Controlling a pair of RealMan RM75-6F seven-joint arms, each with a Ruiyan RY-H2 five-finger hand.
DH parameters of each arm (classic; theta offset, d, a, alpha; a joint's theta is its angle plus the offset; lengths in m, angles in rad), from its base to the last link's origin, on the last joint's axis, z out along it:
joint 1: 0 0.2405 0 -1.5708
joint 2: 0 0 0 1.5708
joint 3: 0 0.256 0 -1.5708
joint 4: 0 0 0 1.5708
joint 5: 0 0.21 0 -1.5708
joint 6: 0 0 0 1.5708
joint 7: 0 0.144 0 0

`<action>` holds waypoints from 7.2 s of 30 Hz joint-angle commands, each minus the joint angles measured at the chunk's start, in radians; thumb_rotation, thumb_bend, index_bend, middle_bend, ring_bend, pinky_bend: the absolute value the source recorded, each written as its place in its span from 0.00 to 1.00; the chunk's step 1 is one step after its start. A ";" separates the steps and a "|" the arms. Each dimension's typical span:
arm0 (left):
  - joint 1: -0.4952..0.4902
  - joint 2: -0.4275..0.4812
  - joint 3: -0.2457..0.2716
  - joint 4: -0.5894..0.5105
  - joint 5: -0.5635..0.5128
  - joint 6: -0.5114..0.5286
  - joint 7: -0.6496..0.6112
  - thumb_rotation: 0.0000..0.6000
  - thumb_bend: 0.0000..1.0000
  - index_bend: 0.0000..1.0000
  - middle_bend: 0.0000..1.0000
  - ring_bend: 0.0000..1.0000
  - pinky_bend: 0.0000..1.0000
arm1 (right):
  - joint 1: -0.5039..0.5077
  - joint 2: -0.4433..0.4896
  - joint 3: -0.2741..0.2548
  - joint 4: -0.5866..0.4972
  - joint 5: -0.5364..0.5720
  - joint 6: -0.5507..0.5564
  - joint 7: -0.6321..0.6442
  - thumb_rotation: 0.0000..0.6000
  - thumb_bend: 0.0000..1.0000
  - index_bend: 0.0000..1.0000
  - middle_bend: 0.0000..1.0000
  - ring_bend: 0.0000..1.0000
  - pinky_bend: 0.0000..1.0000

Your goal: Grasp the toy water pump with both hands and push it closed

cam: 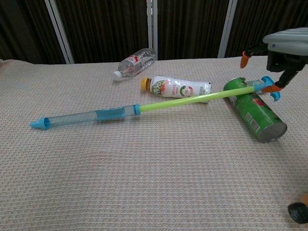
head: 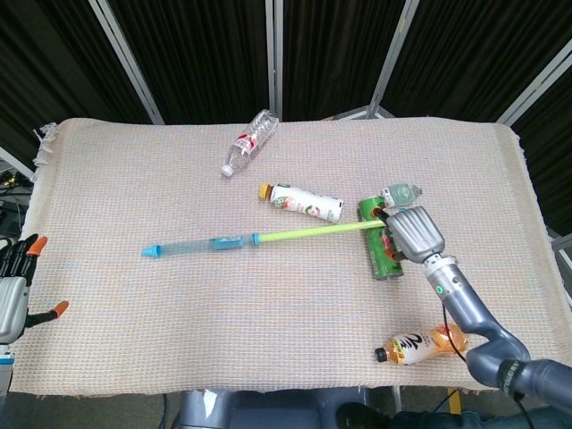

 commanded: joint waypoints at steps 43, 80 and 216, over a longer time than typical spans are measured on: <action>-0.008 0.012 -0.012 0.005 -0.021 -0.031 -0.031 1.00 0.05 0.00 0.00 0.00 0.00 | 0.174 -0.187 -0.075 0.274 0.307 -0.066 -0.399 1.00 0.24 0.49 1.00 1.00 1.00; -0.330 -0.163 -0.091 0.319 -0.081 -0.469 -0.087 1.00 0.08 0.18 0.91 0.83 1.00 | 0.201 -0.146 -0.085 0.142 0.481 0.005 -0.524 1.00 0.43 0.68 1.00 1.00 1.00; -0.685 -0.429 -0.155 0.290 -0.450 -0.627 -0.027 1.00 0.44 0.22 0.90 0.84 1.00 | 0.278 -0.131 -0.068 -0.138 0.438 0.157 -0.434 1.00 0.00 0.00 1.00 1.00 1.00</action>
